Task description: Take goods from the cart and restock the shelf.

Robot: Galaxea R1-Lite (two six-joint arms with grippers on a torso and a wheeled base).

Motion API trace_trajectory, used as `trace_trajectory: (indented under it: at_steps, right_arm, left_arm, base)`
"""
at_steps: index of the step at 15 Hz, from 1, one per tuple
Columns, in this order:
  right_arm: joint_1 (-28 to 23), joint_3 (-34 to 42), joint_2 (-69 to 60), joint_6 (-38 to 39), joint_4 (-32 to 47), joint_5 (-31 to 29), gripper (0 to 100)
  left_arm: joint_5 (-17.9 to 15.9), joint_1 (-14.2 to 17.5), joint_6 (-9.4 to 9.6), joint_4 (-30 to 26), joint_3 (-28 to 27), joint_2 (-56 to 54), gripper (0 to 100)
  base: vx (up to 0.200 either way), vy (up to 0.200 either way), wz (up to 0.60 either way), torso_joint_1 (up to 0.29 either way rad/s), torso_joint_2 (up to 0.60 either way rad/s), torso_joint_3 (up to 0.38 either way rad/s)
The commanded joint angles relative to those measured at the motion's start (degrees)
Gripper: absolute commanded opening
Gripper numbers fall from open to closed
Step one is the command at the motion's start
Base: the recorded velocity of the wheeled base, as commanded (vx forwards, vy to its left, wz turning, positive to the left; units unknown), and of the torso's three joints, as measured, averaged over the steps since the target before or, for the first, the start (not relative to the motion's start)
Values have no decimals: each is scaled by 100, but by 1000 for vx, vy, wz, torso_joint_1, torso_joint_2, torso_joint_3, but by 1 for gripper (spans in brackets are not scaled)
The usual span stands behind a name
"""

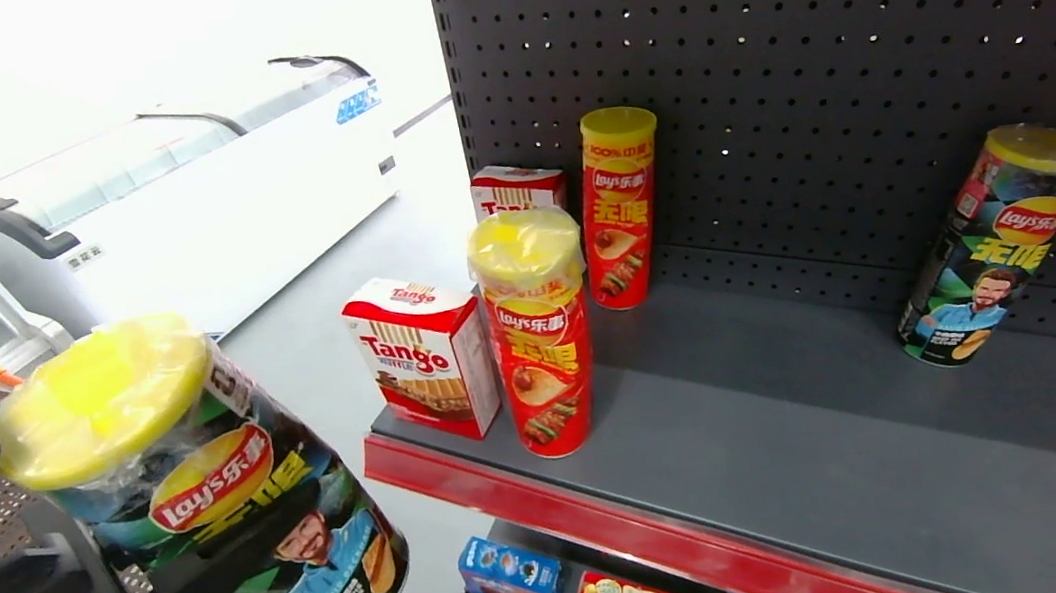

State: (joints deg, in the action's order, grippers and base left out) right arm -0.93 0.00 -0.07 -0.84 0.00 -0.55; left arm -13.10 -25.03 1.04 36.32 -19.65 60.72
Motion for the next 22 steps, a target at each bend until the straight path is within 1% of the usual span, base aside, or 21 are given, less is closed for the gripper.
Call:
trace_trajectory:
  at_steps: [1, 3, 15, 21, 22]
  right_arm:
    - [5, 0, 7, -4, 0, 2, 100]
    - [5, 0, 7, -4, 0, 2, 100]
    - [5, 0, 7, -4, -9, 2, 100]
    - [5, 0, 7, -4, 0, -7, 100]
    - [5, 0, 7, -4, 0, 2, 100]
  left_arm:
    - [-8, -239, 19, 7, 111, -78, 0]
    - [1, -345, 28, 7, 207, -69, 0]
    - [-8, -354, 37, 16, 207, -60, 0]
    - [1, -301, 28, 16, 216, -69, 0]
    - [1, -301, 28, 16, 216, -60, 0]
  base:
    - [0, 0, 0, 0, 0, 0]
    - [0, 0, 0, 0, 0, 0]
    - [0, 0, -600, 1, 2, 3]
    - [0, 0, 0, 0, 0, 0]
    - [0, 0, 600, -2, 2, 2]
